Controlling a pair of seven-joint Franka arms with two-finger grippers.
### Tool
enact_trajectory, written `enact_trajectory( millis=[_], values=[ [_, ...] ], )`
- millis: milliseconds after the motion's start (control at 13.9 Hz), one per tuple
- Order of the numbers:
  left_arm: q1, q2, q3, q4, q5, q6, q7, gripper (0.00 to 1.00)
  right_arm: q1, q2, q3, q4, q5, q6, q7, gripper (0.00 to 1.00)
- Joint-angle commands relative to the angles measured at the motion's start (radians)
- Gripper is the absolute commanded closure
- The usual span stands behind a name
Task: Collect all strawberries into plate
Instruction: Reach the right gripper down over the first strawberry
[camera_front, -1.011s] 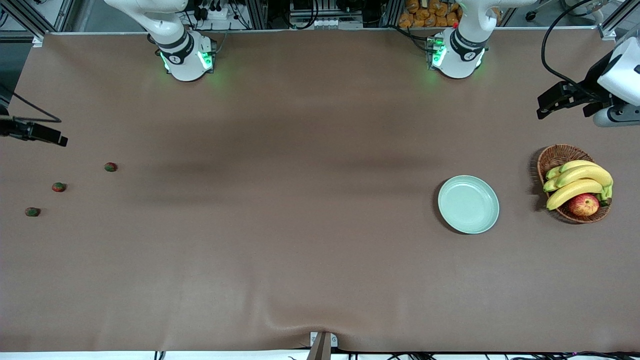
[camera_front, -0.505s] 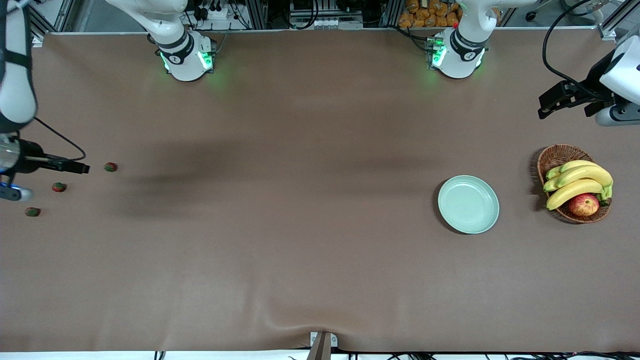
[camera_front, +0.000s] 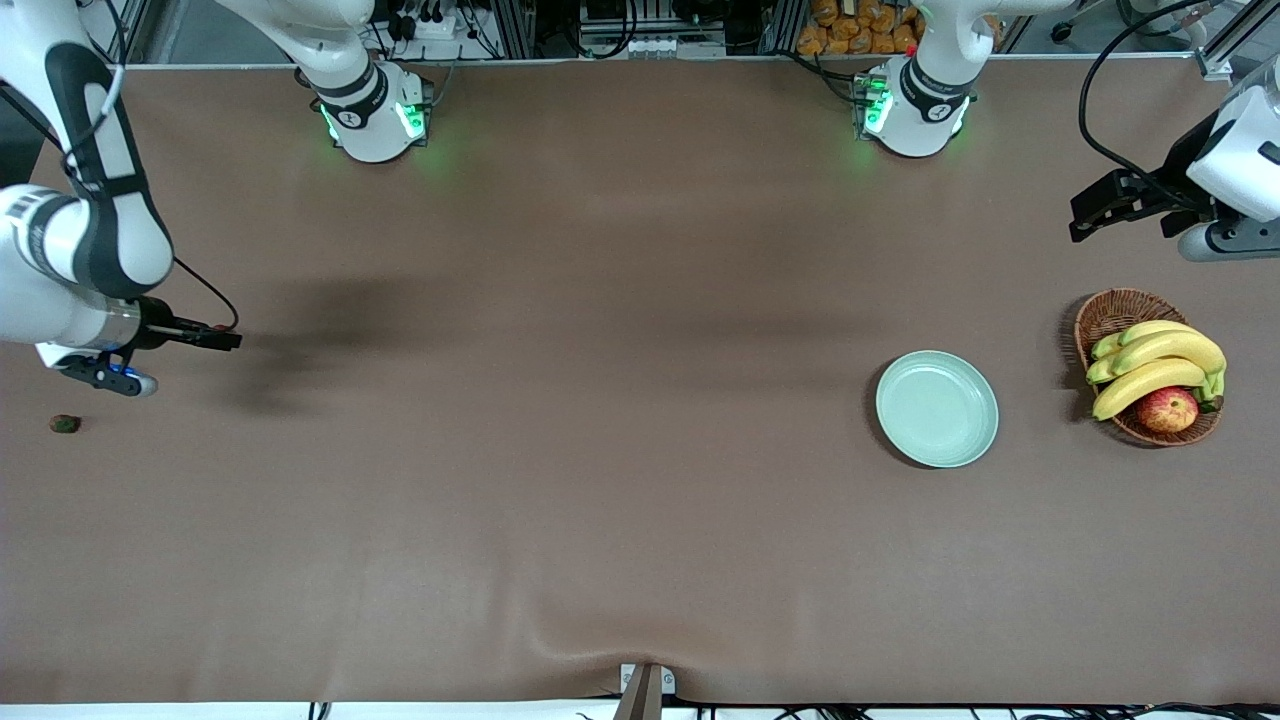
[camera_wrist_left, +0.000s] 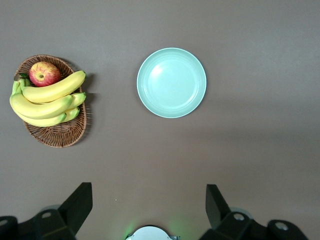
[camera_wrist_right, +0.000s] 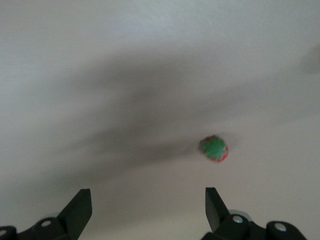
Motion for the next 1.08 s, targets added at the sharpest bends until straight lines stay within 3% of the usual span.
enact_trajectory(
  millis=[0,289,794,866,939,1011],
  values=[
    [-0.006,0.006,0.000,0.005,-0.017,-0.011,0.018,0.00,-0.070,0.067,0.013,-0.032,0.002,0.119,-0.089,0.00],
    [-0.004,0.009,0.000,0.005,-0.017,-0.011,0.018,0.00,-0.118,0.118,0.015,-0.040,0.002,0.171,-0.167,0.00],
    [-0.002,0.012,0.000,0.000,-0.019,-0.011,0.018,0.00,-0.148,0.122,0.015,-0.072,0.002,0.196,-0.210,0.00],
    [-0.002,0.015,0.000,0.000,-0.017,-0.010,0.018,0.00,-0.150,0.124,0.015,-0.072,0.002,0.193,-0.209,0.15],
    [-0.001,0.018,0.000,0.003,-0.017,-0.010,0.018,0.00,-0.150,0.127,0.015,-0.072,0.011,0.187,-0.207,0.65],
    [-0.001,0.018,0.000,0.001,-0.019,-0.010,0.018,0.00,-0.150,0.130,0.015,-0.072,0.012,0.185,-0.206,0.88]
  ],
)
